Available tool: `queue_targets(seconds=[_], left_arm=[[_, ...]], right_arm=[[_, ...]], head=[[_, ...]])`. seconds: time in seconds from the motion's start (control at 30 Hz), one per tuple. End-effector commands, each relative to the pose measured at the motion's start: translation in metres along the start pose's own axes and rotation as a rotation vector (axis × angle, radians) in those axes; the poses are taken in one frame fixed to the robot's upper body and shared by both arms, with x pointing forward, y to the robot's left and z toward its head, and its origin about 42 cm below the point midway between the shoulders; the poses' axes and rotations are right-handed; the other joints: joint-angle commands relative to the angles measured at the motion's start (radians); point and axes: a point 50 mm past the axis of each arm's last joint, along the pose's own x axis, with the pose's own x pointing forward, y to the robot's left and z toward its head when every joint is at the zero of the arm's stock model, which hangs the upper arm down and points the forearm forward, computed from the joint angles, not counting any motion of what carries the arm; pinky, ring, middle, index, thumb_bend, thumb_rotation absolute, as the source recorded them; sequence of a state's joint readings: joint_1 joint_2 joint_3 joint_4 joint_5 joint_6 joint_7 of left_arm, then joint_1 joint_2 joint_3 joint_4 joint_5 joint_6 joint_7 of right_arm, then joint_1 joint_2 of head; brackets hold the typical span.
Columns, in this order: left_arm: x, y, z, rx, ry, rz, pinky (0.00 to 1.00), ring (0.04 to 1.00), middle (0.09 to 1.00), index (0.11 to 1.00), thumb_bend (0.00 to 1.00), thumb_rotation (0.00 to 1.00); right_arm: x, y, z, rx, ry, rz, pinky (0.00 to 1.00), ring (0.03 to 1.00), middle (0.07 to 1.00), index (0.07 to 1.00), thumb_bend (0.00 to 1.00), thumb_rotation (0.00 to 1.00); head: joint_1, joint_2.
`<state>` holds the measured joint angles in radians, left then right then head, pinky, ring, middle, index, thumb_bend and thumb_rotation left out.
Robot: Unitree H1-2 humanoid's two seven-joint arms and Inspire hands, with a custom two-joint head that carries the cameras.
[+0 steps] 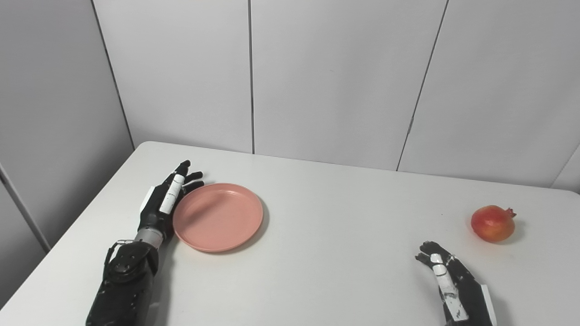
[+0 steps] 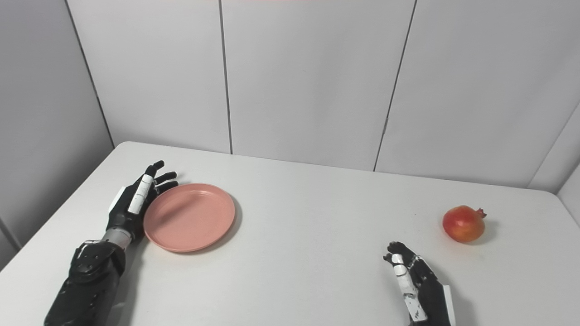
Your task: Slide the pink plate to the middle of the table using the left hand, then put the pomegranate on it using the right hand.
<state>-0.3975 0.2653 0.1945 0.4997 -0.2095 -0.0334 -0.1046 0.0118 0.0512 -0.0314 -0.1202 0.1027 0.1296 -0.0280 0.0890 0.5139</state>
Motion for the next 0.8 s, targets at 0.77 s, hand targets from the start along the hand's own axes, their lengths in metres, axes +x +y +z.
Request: queue_targets(seconds=[0.77], left_arm=[[-0.011,-0.062,0.014,-0.009,-0.011,-0.081,0.96,0.79,0.78,0.886,0.9,0.83]], right_arm=[[0.002,0.012,0.004,-0.013,0.032,0.016,0.99,0.766,0.755,0.68,0.5,0.58]], head=[[-0.018,0.012]])
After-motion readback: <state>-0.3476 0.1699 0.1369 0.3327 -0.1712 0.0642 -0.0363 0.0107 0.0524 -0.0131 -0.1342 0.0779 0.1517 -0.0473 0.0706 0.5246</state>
